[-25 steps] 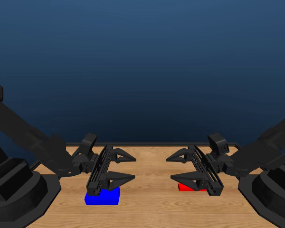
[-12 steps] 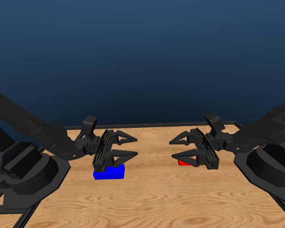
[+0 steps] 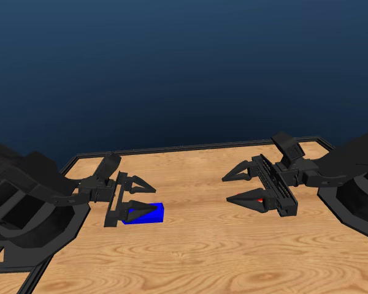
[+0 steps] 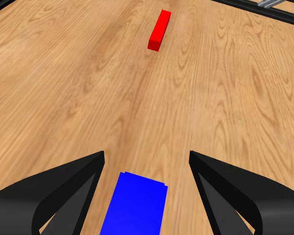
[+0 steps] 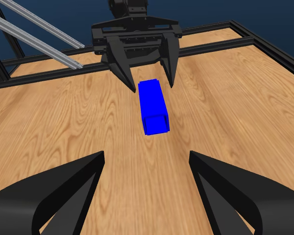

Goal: Insert peg into socket

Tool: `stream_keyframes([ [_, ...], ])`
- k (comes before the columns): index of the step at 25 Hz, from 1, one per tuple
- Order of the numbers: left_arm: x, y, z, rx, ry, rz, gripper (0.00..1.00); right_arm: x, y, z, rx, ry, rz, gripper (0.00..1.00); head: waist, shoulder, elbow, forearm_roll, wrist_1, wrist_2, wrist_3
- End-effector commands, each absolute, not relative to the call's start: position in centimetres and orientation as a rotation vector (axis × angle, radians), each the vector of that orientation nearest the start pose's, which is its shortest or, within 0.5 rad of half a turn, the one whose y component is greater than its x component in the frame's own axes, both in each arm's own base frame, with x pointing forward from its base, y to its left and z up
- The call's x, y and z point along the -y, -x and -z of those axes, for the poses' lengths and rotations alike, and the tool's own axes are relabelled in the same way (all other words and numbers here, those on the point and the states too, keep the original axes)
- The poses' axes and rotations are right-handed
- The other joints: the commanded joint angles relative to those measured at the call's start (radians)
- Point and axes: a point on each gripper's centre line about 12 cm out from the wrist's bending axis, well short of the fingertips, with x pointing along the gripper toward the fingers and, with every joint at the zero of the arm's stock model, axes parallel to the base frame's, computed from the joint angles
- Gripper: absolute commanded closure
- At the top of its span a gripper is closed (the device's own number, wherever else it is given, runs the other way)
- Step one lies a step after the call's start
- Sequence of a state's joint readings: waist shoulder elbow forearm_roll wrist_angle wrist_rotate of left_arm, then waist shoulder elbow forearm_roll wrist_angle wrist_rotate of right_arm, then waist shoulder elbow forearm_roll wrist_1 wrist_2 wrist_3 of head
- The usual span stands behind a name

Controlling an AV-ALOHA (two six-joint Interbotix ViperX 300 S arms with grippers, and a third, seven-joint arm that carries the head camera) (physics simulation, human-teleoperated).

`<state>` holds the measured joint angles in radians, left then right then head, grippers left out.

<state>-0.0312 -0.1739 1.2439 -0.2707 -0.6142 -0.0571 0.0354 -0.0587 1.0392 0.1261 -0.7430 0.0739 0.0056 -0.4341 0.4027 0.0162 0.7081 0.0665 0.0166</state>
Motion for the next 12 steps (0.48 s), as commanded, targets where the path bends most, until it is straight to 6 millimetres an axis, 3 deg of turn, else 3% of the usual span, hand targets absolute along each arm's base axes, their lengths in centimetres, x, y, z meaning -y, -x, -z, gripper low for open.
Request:
stream_keyframes([
  [1, -1.3, -24.1, -10.2, -0.552, 0.275, -0.207, 0.00, 0.2, -32.4, -15.9, -0.191, -0.164, 0.075, 0.00, 0.000, 0.040, -0.037, 0.002, -0.012, 0.008, 0.000],
  [7, -1.9, -23.1, -6.0, -0.743, 0.291, -0.253, 0.00, -0.1, -31.1, -15.7, -0.211, -0.172, 0.074, 0.00, 0.003, 0.091, -0.064, 0.002, -0.018, 0.011, -0.023],
  [12, -0.9, -24.2, -4.3, -0.791, 0.316, -0.217, 0.00, 0.6, -28.8, -14.1, -0.293, -0.210, 0.114, 0.00, -0.002, 0.107, -0.074, 0.001, -0.014, 0.013, -0.043],
])
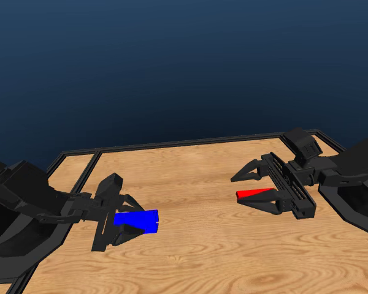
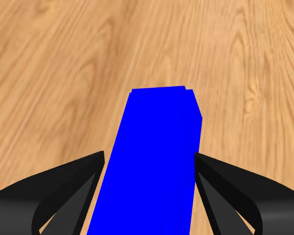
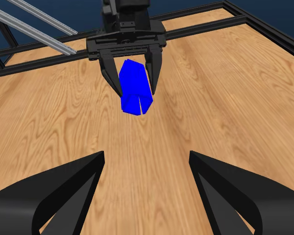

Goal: Insert peg into socket

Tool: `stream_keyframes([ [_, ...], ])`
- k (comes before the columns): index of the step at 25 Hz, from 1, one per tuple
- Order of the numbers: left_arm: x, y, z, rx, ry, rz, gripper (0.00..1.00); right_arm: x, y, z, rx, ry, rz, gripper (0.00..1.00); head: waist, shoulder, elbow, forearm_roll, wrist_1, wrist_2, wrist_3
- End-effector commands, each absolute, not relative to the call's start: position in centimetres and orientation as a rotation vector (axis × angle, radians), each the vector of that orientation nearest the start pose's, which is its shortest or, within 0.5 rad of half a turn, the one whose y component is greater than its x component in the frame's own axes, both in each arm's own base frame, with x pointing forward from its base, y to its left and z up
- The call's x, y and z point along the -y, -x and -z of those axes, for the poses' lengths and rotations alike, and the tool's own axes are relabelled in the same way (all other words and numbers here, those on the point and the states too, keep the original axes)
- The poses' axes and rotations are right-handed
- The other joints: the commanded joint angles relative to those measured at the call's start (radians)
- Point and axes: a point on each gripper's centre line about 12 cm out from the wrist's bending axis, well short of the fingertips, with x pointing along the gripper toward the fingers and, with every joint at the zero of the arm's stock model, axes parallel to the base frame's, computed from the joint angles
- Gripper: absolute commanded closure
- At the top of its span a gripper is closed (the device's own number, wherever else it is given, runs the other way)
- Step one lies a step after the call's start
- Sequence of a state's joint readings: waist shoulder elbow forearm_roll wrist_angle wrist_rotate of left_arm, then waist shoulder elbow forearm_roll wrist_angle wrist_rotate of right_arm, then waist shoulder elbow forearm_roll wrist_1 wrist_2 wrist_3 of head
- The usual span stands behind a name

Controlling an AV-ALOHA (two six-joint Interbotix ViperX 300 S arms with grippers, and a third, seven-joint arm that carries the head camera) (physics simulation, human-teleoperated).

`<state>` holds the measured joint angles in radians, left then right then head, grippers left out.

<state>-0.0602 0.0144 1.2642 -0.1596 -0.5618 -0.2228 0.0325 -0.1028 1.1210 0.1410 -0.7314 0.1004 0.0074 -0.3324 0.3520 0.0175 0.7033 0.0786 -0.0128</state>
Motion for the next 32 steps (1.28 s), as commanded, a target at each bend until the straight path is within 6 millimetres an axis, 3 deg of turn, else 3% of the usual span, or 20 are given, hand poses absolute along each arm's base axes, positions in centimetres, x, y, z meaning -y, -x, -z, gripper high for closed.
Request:
stream_keyframes([
  [1, -0.8, -24.3, -4.2, -0.793, 0.302, -0.205, 0.80, 1.0, -28.2, -13.2, -0.337, -0.216, 0.136, 0.00, -0.006, 0.007, -0.025, -0.001, -0.009, 0.001, -0.018],
  [2, -0.8, -24.6, -4.4, -0.782, 0.292, -0.197, 1.00, 1.4, -27.5, -12.4, -0.363, -0.232, 0.155, 0.00, -0.010, 0.007, -0.025, -0.002, -0.008, 0.001, -0.023],
  [11, 0.6, -26.2, -6.2, -0.753, 0.270, -0.129, 1.00, 4.0, -22.6, -7.6, -0.537, -0.334, 0.318, 0.00, -0.054, -0.006, -0.019, -0.023, -0.022, -0.038, -0.093],
  [15, 1.2, -27.2, -7.8, -0.712, 0.270, -0.101, 1.00, 4.0, -22.1, -6.5, -0.573, -0.354, 0.327, 0.00, -0.064, -0.012, -0.015, -0.028, -0.027, -0.048, -0.102],
  [19, 2.0, -28.3, -9.7, -0.675, 0.264, -0.066, 1.00, 3.3, -23.2, -4.9, -0.628, -0.365, 0.290, 0.00, -0.067, -0.022, -0.011, -0.031, -0.027, -0.059, -0.100],
  [20, 2.0, -28.3, -10.1, -0.664, 0.266, -0.064, 1.00, 3.2, -23.2, -4.6, -0.628, -0.363, 0.285, 0.29, -0.067, -0.024, -0.010, -0.031, -0.027, -0.059, -0.099],
  [21, 2.2, -28.4, -10.4, -0.660, 0.266, -0.056, 1.00, 2.9, -23.4, -4.5, -0.635, -0.356, 0.269, 1.00, -0.066, -0.027, -0.008, -0.031, -0.026, -0.061, -0.095],
  [26, 2.3, -28.9, -12.7, -0.615, 0.292, -0.050, 1.00, 2.5, -24.8, -6.1, -0.602, -0.284, 0.227, 1.00, -0.058, -0.050, 0.000, -0.029, -0.018, -0.059, -0.090],
  [32, 3.7, -29.9, -15.9, -0.638, 0.279, 0.007, 1.00, 1.3, -27.9, -10.6, -0.572, -0.213, 0.154, 1.00, -0.035, -0.078, 0.015, -0.021, -0.015, -0.050, -0.071],
])
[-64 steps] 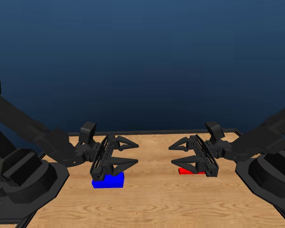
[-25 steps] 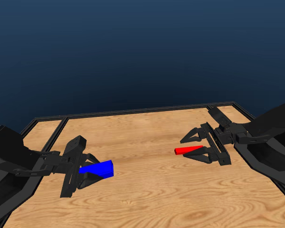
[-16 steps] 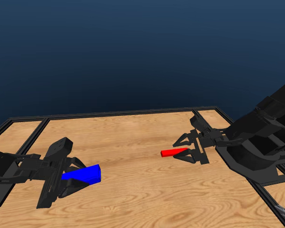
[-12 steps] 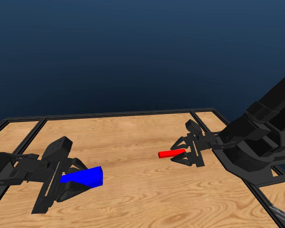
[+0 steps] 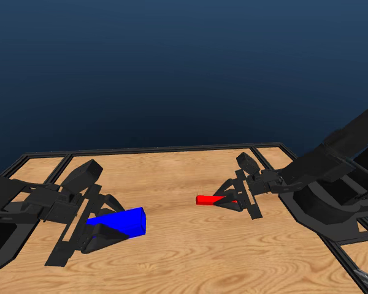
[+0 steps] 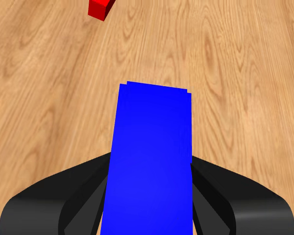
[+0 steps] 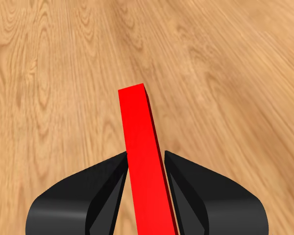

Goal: Insert peg into socket

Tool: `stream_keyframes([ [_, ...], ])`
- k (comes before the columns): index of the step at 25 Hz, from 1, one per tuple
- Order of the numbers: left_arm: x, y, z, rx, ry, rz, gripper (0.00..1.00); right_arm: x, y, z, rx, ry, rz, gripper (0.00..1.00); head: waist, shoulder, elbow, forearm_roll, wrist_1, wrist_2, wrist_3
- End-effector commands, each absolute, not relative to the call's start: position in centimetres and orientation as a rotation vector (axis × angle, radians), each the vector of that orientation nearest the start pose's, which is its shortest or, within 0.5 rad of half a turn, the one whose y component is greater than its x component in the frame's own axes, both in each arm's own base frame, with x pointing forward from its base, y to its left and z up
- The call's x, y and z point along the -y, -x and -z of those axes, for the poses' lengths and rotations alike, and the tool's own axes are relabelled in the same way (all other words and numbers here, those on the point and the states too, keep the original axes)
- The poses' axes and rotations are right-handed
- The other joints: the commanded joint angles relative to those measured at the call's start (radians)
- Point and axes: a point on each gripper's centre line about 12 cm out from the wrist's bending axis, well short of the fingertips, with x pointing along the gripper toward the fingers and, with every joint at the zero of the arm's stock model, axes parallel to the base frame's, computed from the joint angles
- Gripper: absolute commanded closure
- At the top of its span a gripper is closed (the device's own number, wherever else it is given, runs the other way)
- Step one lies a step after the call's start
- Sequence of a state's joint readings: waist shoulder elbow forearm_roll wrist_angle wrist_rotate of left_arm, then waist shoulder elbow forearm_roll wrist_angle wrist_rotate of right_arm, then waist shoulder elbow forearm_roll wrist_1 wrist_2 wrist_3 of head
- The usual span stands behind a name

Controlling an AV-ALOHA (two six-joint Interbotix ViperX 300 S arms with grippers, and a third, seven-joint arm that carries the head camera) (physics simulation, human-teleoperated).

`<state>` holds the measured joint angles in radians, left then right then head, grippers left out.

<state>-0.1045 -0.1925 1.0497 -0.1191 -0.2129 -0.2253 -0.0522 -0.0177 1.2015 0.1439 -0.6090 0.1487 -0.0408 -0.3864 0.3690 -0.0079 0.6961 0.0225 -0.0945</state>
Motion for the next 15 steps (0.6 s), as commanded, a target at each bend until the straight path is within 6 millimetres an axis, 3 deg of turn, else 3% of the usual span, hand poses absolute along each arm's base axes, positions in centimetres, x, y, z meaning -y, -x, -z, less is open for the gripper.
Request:
stream_keyframes([
  [1, 3.8, -29.8, -16.5, -0.638, 0.263, 0.017, 1.00, 1.1, -28.8, -11.9, -0.553, -0.210, 0.140, 1.00, 0.018, -0.028, 0.000, 0.006, -0.007, 0.008, 0.015],
  [6, 4.2, -29.5, -17.0, -0.695, 0.256, 0.026, 1.00, -0.3, -31.5, -16.0, -0.524, -0.172, 0.068, 1.00, 0.038, -0.042, 0.010, 0.014, -0.001, 0.022, 0.038],
  [11, 4.3, -29.7, -17.7, -0.716, 0.255, 0.026, 1.00, -2.0, -34.1, -18.0, -0.542, -0.145, 0.002, 1.00, 0.056, -0.048, 0.018, 0.020, 0.004, 0.029, 0.053],
  [15, 4.5, -29.9, -17.7, -0.735, 0.243, 0.028, 1.00, -2.9, -36.1, -18.5, -0.550, -0.129, -0.026, 1.00, 0.062, -0.051, 0.022, 0.023, 0.008, 0.032, 0.058],
])
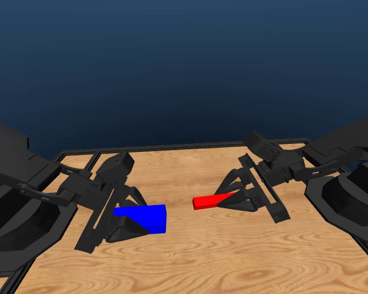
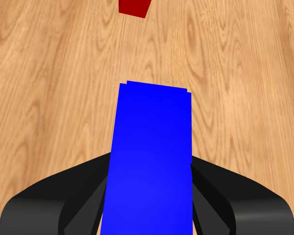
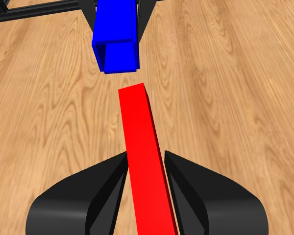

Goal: Insert peg into socket

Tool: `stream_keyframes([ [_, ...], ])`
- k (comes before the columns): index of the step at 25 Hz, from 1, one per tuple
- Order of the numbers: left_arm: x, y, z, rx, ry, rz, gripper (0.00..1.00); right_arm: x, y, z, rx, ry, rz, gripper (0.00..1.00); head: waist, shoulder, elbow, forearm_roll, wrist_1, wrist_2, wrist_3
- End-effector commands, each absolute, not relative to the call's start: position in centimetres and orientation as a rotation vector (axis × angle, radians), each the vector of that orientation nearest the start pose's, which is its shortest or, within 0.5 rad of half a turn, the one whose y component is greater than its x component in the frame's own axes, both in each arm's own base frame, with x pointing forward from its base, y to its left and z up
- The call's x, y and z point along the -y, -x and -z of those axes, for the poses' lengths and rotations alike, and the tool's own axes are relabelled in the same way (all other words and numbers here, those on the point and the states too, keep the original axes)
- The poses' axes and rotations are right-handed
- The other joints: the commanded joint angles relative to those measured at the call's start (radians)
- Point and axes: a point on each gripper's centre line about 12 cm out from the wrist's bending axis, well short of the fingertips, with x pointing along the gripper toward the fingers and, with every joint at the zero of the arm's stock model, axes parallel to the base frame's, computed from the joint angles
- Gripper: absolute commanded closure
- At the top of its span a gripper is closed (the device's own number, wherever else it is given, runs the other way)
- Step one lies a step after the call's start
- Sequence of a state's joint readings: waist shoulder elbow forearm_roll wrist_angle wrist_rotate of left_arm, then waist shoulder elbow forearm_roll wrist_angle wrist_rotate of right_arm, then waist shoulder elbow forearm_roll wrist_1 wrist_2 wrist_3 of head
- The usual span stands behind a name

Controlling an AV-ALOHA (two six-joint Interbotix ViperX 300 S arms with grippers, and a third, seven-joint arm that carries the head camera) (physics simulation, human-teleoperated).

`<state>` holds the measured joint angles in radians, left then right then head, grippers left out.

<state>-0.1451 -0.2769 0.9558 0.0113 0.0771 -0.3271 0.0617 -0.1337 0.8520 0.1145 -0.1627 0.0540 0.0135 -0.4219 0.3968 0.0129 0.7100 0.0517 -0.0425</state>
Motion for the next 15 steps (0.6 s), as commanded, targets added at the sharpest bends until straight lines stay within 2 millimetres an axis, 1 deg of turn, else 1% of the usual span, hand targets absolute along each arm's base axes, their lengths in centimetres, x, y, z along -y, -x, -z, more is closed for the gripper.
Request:
stream_keyframes([
  [1, 4.5, -30.1, -18.1, -0.729, 0.243, 0.027, 1.00, -3.3, -36.5, -18.4, -0.559, -0.122, -0.038, 1.00, 0.009, -0.016, -0.006, 0.002, -0.005, 0.004, 0.006],
  [2, 4.6, -30.1, -17.7, -0.743, 0.232, 0.029, 1.00, -3.5, -36.9, -17.9, -0.575, -0.117, -0.042, 1.00, 0.010, -0.017, -0.005, 0.003, -0.006, 0.004, 0.005],
  [3, 4.5, -30.4, -18.0, -0.736, 0.234, 0.027, 1.00, -3.7, -37.6, -18.5, -0.555, -0.116, -0.048, 1.00, 0.011, -0.017, -0.005, 0.003, -0.005, 0.005, 0.004],
  [4, 4.6, -30.7, -18.8, -0.714, 0.234, 0.031, 1.00, -3.8, -37.9, -18.5, -0.555, -0.114, -0.050, 1.00, 0.011, -0.017, -0.004, 0.003, -0.005, 0.006, 0.003],
  [5, 4.5, -30.8, -18.9, -0.708, 0.230, 0.031, 1.00, -4.0, -38.6, -18.2, -0.568, -0.113, -0.052, 1.00, 0.013, -0.018, -0.004, 0.003, -0.005, 0.006, 0.002],
  [6, 4.6, -30.8, -18.7, -0.714, 0.215, 0.038, 1.00, -4.2, -39.0, -18.7, -0.542, -0.111, -0.059, 1.00, 0.014, -0.018, -0.003, 0.004, -0.005, 0.007, 0.001],
  [7, 4.5, -31.4, -18.8, -0.709, 0.219, 0.033, 1.00, -3.8, -39.6, -18.1, -0.555, -0.119, -0.046, 1.00, 0.015, -0.018, -0.003, 0.004, -0.005, 0.007, 0.000],
  [9, 4.6, -31.9, -19.3, -0.692, 0.211, 0.040, 1.00, -4.2, -40.2, -17.8, -0.557, -0.115, -0.055, 1.00, 0.017, -0.018, -0.003, 0.004, -0.006, 0.007, -0.001],
  [11, 4.7, -32.5, -19.3, -0.693, 0.203, 0.042, 1.00, -4.3, -41.4, -18.2, -0.531, -0.105, -0.060, 1.00, 0.020, -0.019, -0.002, 0.005, -0.004, 0.007, 0.000],
  [13, 4.9, -32.7, -18.5, -0.727, 0.196, 0.041, 1.00, -4.1, -42.1, -18.6, -0.520, -0.094, -0.059, 1.00, 0.022, -0.019, -0.002, 0.006, 0.001, 0.008, 0.002],
  [14, 5.0, -32.8, -18.6, -0.725, 0.195, 0.043, 1.00, -4.3, -42.3, -18.9, -0.518, -0.088, -0.063, 1.00, 0.024, -0.019, -0.002, 0.006, 0.002, 0.008, 0.003],
  [15, 5.1, -32.6, -18.3, -0.748, 0.195, 0.041, 1.00, -4.1, -42.3, -18.8, -0.531, -0.081, -0.061, 1.00, 0.027, -0.019, -0.003, 0.008, 0.003, 0.010, 0.005],
])
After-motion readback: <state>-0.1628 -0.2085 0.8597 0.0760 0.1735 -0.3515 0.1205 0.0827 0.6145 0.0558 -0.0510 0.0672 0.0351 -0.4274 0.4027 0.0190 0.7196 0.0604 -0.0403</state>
